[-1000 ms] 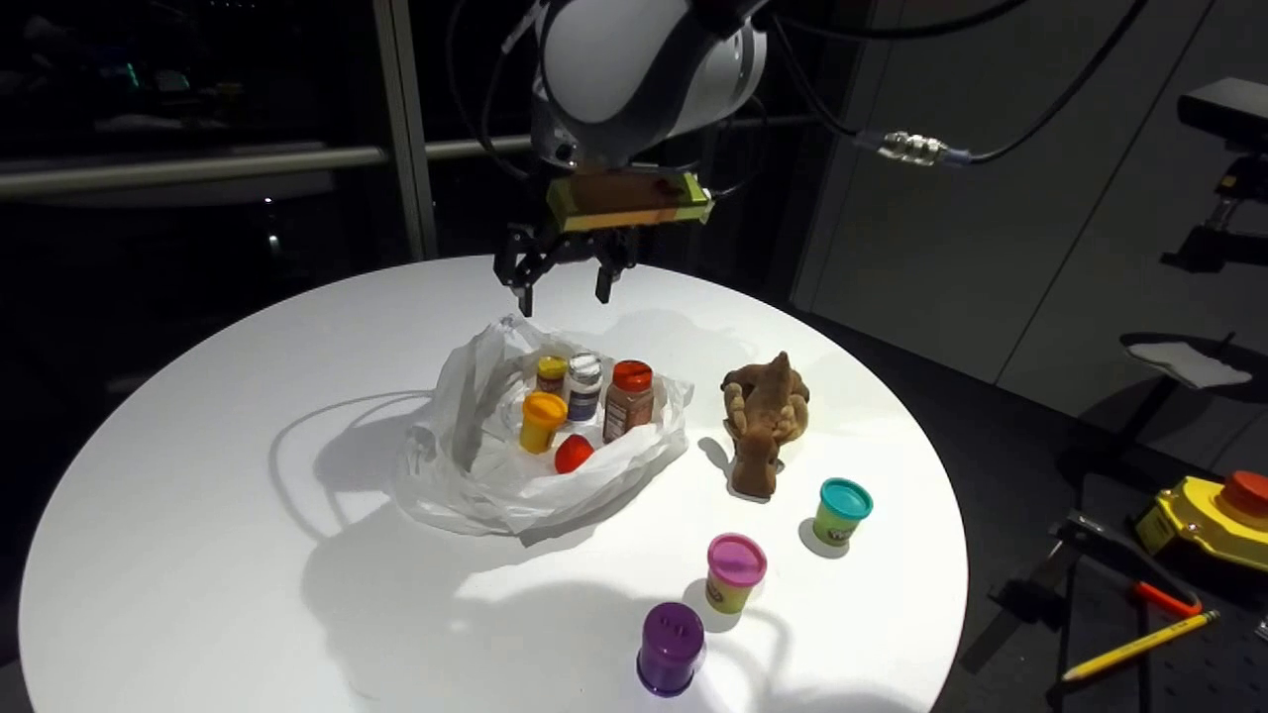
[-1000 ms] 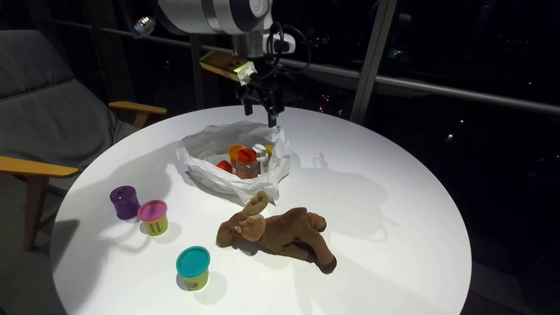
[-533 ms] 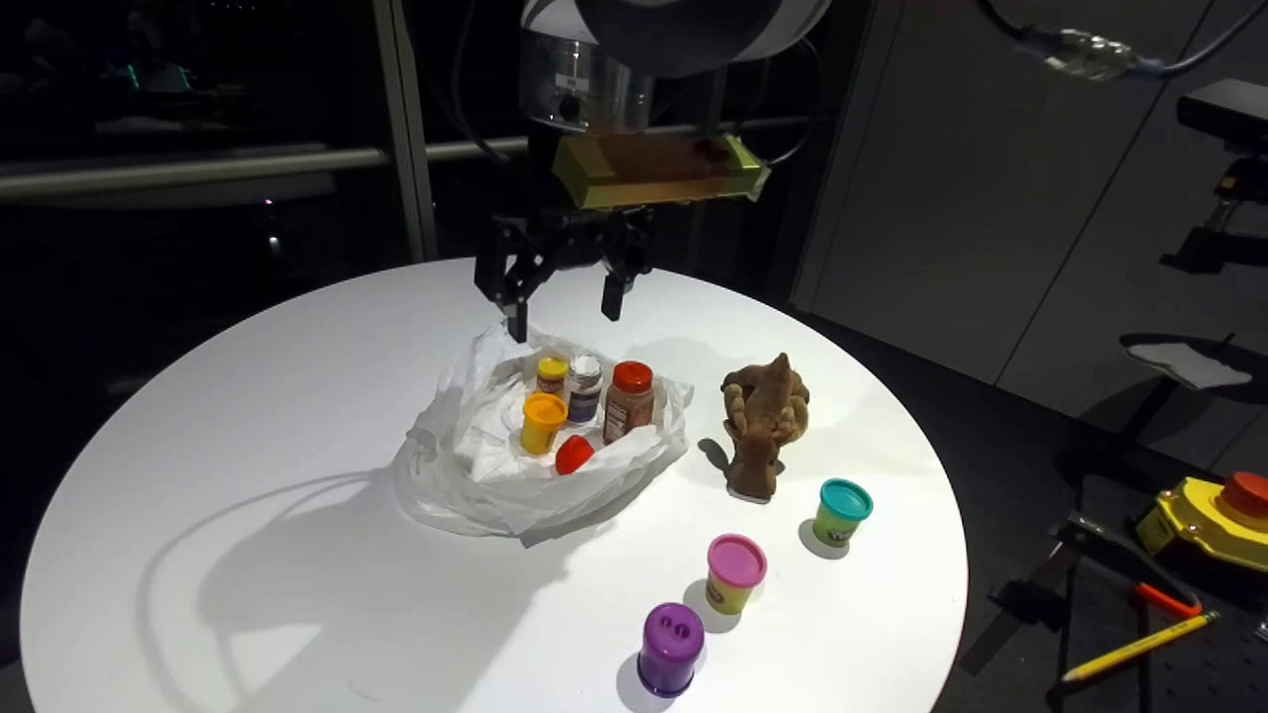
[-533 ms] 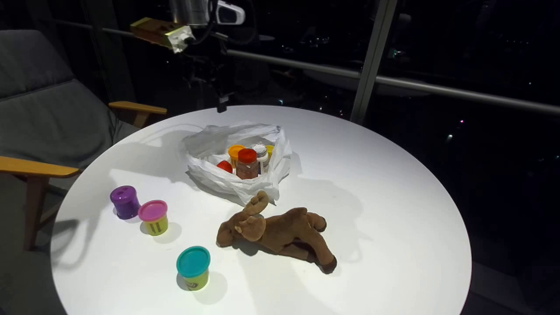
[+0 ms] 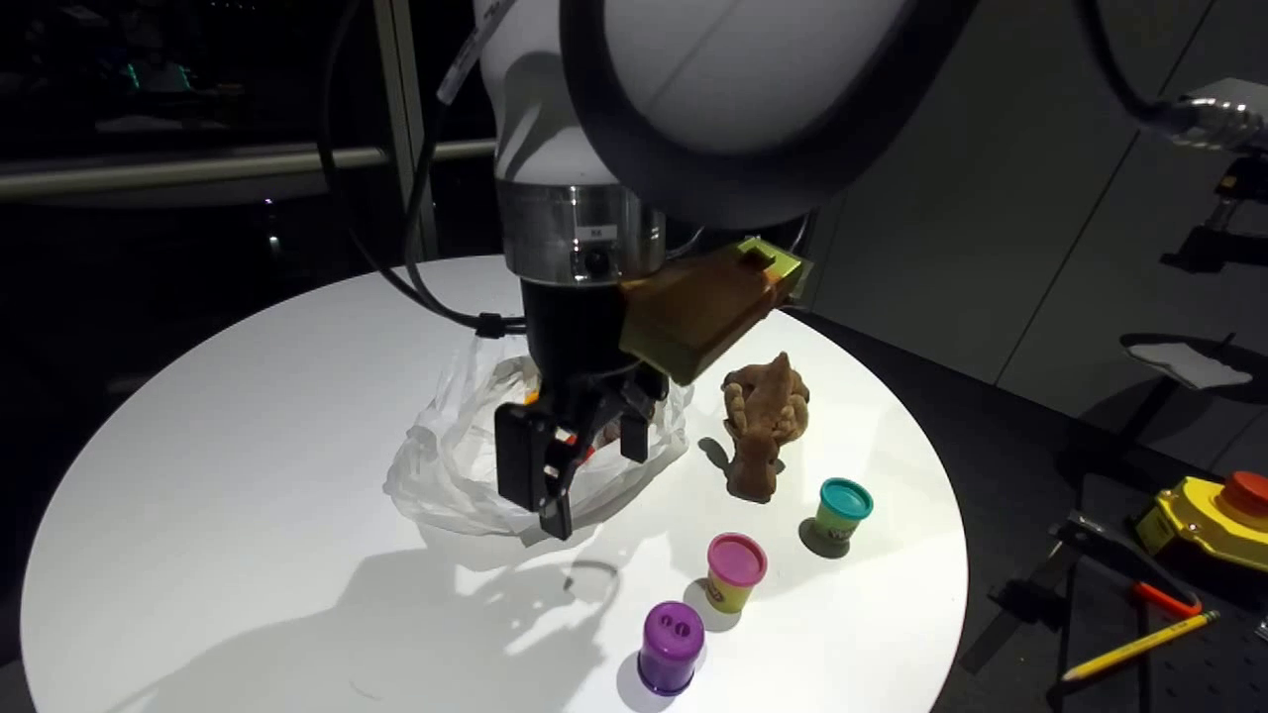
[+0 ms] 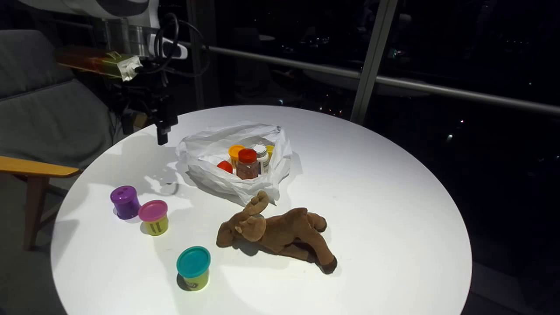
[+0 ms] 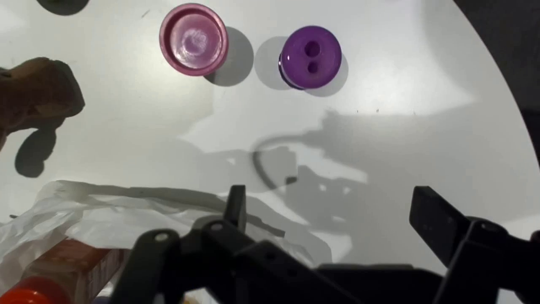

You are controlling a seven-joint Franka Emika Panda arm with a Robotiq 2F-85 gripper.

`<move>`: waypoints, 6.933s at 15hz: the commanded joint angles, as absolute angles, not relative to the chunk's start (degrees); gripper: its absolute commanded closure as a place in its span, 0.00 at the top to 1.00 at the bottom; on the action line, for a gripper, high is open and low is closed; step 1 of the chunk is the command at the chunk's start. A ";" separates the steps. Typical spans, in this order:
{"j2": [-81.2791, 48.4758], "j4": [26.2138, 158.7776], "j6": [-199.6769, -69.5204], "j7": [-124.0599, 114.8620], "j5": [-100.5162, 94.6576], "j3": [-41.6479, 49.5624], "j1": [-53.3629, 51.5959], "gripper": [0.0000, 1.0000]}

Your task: Put all the objects on the table in the white plastic bag

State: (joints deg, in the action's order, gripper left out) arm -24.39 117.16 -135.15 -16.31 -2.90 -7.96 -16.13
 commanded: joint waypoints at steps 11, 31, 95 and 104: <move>-33.61 116.55 -134.20 -2.36 -6.61 -9.49 -16.81 1.00; -33.74 118.09 -134.24 -4.00 -10.02 -8.69 -18.40 0.28; -28.66 112.84 -142.82 -33.80 -2.18 0.06 -17.16 1.00; -16.62 142.04 -155.82 -28.79 -0.51 0.02 -12.80 1.00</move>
State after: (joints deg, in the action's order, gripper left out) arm -23.59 130.81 -150.00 -33.03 -2.47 1.21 -15.16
